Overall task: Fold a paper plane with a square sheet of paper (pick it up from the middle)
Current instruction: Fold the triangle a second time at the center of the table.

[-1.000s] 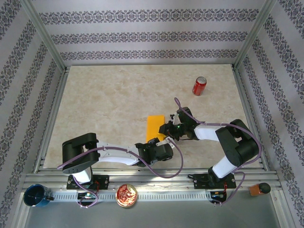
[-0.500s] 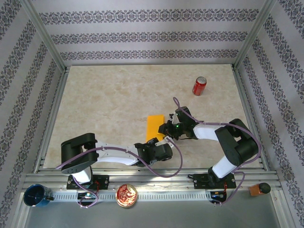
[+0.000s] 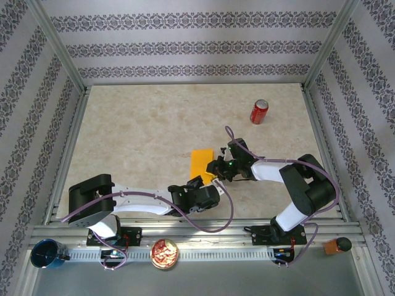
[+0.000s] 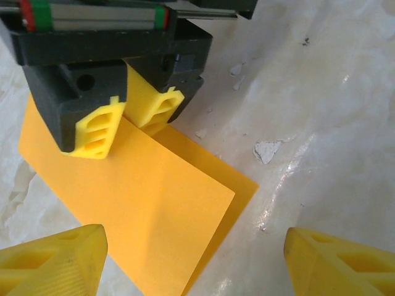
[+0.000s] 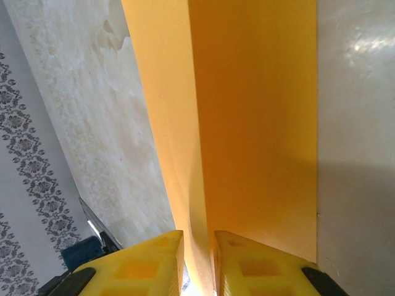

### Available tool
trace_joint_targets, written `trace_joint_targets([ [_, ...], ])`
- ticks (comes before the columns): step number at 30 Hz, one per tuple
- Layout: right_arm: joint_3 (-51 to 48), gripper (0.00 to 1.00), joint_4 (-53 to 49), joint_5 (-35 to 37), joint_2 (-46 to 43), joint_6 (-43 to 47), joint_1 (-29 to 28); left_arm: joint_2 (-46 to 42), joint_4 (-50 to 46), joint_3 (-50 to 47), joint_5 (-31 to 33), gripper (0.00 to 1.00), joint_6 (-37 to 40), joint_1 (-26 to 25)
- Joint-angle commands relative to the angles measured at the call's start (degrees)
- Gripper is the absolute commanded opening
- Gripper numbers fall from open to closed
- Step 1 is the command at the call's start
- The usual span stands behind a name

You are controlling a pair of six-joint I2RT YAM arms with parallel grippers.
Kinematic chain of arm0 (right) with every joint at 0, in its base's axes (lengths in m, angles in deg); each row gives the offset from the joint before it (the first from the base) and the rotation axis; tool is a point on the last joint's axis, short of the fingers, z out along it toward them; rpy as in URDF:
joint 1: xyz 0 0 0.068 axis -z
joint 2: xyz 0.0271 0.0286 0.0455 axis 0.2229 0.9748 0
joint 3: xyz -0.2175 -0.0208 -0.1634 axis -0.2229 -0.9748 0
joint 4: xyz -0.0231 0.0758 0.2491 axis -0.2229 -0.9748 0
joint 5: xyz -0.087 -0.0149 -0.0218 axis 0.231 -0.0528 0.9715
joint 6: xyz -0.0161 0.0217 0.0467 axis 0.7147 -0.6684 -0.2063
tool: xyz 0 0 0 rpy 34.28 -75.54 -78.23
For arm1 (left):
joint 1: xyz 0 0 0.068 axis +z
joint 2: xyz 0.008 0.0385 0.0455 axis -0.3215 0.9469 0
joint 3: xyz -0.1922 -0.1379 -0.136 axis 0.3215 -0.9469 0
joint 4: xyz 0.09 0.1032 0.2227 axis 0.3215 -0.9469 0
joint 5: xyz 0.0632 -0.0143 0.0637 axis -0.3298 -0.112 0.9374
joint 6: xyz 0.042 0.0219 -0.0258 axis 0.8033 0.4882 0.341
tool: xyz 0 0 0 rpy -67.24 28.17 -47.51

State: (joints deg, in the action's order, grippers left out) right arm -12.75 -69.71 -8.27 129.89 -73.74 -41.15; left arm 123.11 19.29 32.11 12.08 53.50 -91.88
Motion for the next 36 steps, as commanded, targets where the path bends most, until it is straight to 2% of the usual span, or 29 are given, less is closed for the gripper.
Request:
trace_joint_targets([
  [1,0.8,0.22,-0.5,1.0,-1.0,-0.4,0.0,3.0,-2.9,1.6,0.9,0.76,2.3,-0.5],
  [12,0.7,0.22,-0.5,0.9,-1.0,-0.6,0.2,6.6,-1.0,3.9,6.2,0.74,2.5,-0.4],
  [22,0.7,0.22,-0.5,0.8,-1.5,-0.7,0.2,8.2,0.5,5.0,7.7,0.64,3.9,-0.4],
  [36,0.7,0.22,-0.5,0.8,-1.5,-0.8,0.4,8.1,0.7,5.0,8.1,0.30,4.2,-0.3],
])
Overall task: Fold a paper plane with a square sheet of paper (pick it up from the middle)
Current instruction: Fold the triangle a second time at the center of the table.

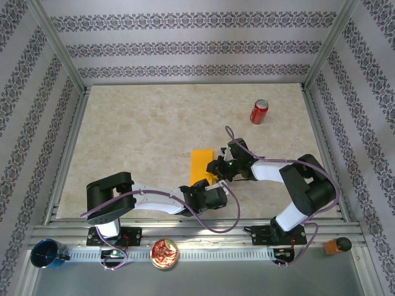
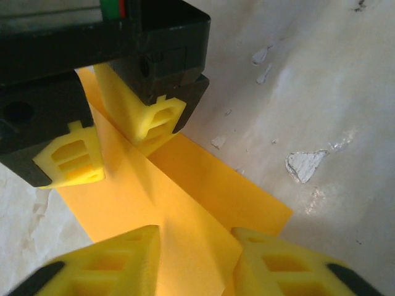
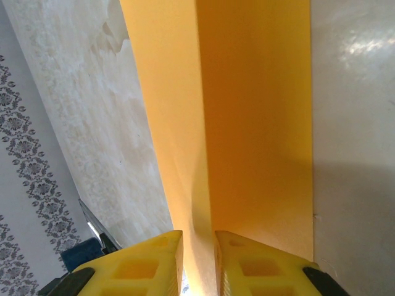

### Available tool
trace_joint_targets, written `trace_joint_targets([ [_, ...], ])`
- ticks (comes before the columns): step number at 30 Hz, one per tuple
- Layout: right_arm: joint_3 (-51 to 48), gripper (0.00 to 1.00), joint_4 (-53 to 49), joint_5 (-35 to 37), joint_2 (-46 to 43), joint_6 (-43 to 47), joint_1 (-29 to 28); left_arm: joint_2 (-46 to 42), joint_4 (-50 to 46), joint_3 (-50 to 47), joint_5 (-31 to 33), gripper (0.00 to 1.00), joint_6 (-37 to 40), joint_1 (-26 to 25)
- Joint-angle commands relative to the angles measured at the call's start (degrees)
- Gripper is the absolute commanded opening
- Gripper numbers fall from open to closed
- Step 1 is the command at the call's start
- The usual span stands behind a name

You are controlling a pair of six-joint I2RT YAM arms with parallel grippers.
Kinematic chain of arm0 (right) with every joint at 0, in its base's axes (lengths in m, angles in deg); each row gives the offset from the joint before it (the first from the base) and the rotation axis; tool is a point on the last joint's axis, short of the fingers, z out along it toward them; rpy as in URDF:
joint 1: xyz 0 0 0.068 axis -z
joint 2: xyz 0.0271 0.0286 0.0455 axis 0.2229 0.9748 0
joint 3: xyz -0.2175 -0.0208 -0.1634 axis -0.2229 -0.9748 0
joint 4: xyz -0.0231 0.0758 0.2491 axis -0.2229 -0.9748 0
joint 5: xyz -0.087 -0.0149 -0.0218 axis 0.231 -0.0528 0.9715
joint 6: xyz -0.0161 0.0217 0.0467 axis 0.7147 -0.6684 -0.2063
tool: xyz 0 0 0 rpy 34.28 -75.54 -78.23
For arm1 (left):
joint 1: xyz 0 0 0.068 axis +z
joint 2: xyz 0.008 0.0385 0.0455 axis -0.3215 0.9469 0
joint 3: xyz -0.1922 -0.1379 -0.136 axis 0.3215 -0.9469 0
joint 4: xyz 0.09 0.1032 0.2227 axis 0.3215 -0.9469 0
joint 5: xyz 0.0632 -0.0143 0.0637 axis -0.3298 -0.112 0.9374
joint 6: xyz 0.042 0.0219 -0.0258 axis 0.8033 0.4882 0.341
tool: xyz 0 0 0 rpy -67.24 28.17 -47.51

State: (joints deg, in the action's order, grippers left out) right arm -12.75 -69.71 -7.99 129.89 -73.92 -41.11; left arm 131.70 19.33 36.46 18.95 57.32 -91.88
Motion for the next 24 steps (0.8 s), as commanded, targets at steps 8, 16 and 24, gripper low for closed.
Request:
trace_joint_targets([
  [8,0.7,0.23,-0.9,0.9,-2.1,-0.5,0.7,-0.9,0.7,0.9,0.4,0.07,-1.0,0.0],
  [16,-0.8,0.31,-4.9,4.9,-7.0,1.6,2.2,-4.6,-0.2,0.6,-9.9,0.00,-10.8,3.3],
  [24,-5.1,0.39,-8.1,9.7,-15.6,3.3,4.9,-11.3,6.8,-5.1,-32.8,0.00,-23.0,12.3],
])
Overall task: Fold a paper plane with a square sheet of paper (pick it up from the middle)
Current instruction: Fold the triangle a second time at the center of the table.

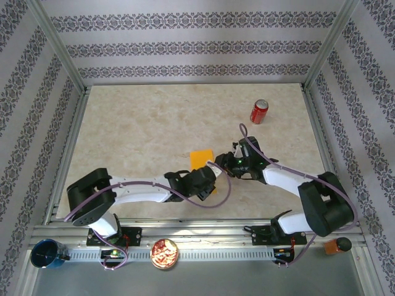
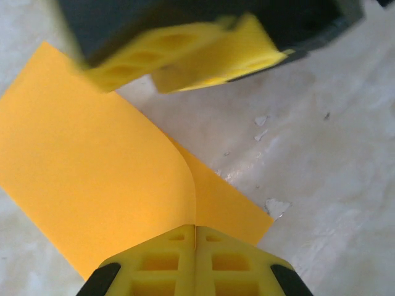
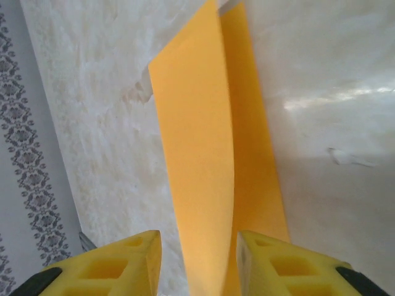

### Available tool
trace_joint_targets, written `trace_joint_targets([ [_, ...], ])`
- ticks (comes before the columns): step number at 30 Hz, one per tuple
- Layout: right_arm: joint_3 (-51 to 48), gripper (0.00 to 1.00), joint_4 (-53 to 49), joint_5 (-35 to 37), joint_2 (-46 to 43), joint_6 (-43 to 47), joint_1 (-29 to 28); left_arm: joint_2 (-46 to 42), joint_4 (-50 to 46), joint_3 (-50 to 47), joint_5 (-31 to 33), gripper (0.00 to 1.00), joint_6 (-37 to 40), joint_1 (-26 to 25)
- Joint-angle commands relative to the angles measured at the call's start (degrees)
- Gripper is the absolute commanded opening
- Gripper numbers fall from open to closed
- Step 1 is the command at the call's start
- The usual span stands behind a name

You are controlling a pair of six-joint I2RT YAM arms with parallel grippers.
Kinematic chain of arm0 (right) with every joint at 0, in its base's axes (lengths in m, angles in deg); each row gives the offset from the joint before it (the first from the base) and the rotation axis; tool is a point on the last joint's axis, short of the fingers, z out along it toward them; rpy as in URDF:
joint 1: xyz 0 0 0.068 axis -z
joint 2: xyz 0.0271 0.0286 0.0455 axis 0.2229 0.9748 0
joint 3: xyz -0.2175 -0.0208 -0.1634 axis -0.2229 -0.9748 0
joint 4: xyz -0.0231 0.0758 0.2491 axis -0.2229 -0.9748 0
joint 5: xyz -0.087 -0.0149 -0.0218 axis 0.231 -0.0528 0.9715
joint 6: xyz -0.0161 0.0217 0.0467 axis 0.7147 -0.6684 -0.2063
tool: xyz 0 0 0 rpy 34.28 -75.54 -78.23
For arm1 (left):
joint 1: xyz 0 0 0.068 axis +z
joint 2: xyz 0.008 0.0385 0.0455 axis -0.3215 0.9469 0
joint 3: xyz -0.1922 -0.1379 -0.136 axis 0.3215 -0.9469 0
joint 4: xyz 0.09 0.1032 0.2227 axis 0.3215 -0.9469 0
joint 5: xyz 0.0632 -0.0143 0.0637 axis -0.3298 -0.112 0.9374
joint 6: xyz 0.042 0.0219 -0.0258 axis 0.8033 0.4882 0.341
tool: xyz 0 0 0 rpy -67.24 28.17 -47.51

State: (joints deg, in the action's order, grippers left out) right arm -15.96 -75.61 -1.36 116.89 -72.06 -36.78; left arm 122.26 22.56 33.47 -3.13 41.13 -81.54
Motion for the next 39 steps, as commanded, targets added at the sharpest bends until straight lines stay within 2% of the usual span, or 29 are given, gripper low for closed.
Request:
trace_joint_targets([
  [1,-2.4,0.39,-2.1,3.5,-3.5,1.4,0.6,-2.3,4.2,-2.5,-12.4,0.00,-7.5,2.8],
  [6,-4.9,0.39,-2.0,5.1,-8.4,1.4,0.6,-3.0,7.1,-4.3,-19.9,0.00,-10.6,6.9],
  [13,-7.6,0.36,-1.3,3.7,-11.5,0.3,-0.2,-3.0,11.5,-6.8,-25.1,0.00,-14.7,10.2],
  [24,-6.6,0.34,1.4,0.2,-6.3,-2.8,-2.9,-3.7,15.2,-9.7,-27.7,0.00,-17.1,12.5],
  [26,-6.6,0.29,0.3,2.2,-6.6,-2.3,-3.9,-3.8,15.4,-9.7,-27.3,0.00,-17.1,12.7],
  [30,-6.6,0.01,-4.7,5.8,-6.7,-0.4,-5.3,-4.3,15.1,-9.7,-26.4,0.00,-17.6,13.1],
  [35,-6.1,0.00,-5.8,6.1,-4.5,0.9,-7.7,-4.2,14.4,-9.7,-26.4,0.00,-18.5,13.2],
  [39,-6.3,0.00,-4.6,11.5,-4.8,0.6,-10.7,-3.9,14.3,-10.0,-26.5,0.00,-18.5,13.3],
])
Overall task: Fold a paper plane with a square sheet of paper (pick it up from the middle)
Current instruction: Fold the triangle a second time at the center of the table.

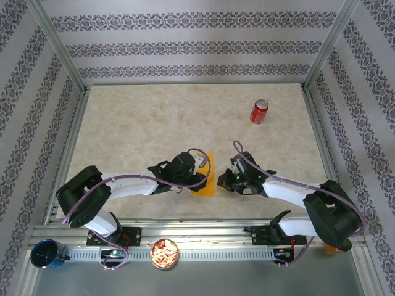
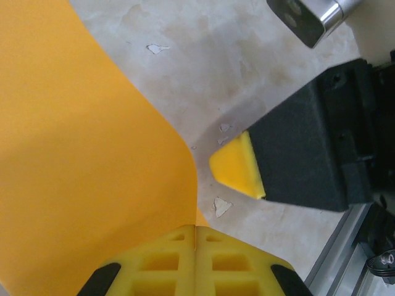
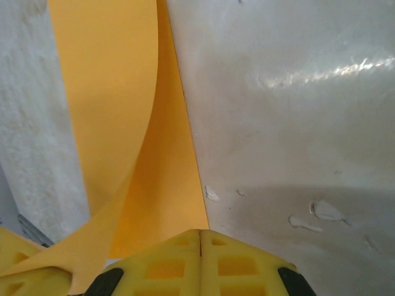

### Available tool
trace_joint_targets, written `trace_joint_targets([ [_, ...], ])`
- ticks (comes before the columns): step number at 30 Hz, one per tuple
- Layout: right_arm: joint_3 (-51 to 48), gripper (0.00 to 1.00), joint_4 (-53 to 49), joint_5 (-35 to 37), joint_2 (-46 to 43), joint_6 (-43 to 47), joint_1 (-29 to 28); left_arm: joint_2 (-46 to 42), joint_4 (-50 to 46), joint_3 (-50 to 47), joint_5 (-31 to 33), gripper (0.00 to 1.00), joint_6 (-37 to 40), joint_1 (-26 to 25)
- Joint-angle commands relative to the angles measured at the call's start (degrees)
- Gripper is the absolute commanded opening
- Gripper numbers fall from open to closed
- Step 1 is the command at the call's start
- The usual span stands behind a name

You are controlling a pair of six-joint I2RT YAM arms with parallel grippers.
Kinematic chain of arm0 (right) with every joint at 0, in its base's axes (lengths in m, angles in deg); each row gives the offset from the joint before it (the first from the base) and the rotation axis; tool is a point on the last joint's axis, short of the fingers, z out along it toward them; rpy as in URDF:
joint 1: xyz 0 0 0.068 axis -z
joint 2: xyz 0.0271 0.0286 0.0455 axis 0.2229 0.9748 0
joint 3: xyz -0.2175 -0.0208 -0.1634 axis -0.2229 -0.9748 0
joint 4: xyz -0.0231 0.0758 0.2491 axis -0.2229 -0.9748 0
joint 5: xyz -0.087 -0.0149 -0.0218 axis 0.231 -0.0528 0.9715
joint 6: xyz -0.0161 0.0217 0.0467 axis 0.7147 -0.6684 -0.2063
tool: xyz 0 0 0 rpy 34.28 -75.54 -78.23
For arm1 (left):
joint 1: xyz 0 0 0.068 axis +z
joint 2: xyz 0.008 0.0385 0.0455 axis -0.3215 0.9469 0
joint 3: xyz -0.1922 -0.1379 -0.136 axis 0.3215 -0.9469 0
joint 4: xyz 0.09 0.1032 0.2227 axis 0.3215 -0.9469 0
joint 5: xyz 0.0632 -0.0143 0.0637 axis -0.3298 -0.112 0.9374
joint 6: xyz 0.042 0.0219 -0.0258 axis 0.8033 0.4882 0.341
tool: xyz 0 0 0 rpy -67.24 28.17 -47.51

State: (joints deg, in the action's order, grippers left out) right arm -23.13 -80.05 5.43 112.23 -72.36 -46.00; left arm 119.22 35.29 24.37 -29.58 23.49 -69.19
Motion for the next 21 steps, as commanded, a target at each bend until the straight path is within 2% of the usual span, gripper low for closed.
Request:
trace_joint_targets([
  [1,1.0,0.00,-0.7,6.2,-0.7,0.7,-1.9,-1.0,1.6,-1.0,0.0,0.00,-0.9,0.9],
  [11,-1.6,0.00,3.5,6.0,-2.2,-3.8,-3.6,-1.3,2.2,-1.5,0.3,0.00,-1.2,0.9],
  [21,1.1,0.00,4.2,3.1,3.4,-3.2,-6.0,-0.8,2.5,-1.8,-0.1,0.00,-1.5,0.9],
])
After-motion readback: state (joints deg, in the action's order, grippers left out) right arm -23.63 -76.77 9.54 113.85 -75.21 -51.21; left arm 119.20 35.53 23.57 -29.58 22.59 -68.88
